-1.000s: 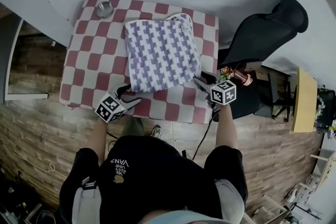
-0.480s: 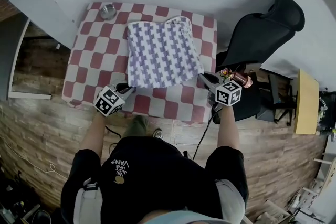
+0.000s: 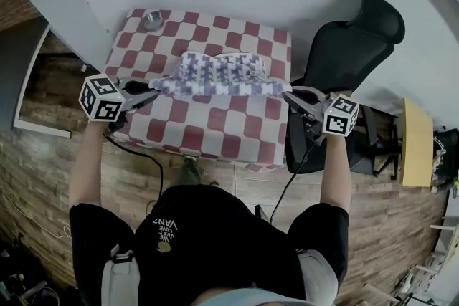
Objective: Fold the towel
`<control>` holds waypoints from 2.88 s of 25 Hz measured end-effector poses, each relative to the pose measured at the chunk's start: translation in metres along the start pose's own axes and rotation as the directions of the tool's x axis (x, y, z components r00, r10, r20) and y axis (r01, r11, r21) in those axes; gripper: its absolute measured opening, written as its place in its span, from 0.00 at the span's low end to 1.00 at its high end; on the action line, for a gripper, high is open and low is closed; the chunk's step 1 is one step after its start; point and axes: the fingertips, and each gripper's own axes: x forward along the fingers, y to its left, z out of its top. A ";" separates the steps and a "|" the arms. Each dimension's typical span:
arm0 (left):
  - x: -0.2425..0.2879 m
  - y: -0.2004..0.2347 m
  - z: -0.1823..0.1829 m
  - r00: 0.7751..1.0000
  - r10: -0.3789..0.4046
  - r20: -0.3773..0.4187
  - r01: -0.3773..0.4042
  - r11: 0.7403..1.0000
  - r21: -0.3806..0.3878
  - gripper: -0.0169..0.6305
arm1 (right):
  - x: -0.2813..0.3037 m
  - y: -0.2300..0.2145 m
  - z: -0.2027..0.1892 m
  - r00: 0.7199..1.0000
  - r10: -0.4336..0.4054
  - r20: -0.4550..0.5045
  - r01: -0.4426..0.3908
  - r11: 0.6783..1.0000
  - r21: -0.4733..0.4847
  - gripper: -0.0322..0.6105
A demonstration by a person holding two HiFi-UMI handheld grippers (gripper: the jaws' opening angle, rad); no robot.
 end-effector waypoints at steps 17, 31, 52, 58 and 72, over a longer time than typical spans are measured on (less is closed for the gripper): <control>-0.070 0.071 0.198 0.998 -0.007 0.058 -0.001 0.990 0.139 0.06 | -0.007 -0.001 0.210 0.997 -0.026 0.073 0.039 0.982 -0.183 0.09; -0.026 0.181 0.245 0.999 -0.013 0.029 0.008 0.986 0.169 0.06 | 0.049 -0.111 0.224 0.956 -0.174 0.235 0.197 0.977 -0.080 0.09; 0.024 -0.001 -0.119 0.966 -0.092 -0.240 0.086 0.996 -0.035 0.06 | 0.036 0.016 -0.139 0.992 -0.119 0.046 0.101 0.954 0.283 0.09; 0.025 -0.050 -0.186 0.964 -0.108 -0.244 0.075 0.987 -0.140 0.06 | 0.024 0.058 -0.204 0.994 -0.108 -0.016 0.108 0.939 0.326 0.09; 0.018 -0.080 -0.213 0.960 -0.141 -0.243 0.097 0.978 -0.184 0.06 | 0.009 0.097 -0.237 0.990 -0.140 0.009 0.129 0.935 0.330 0.09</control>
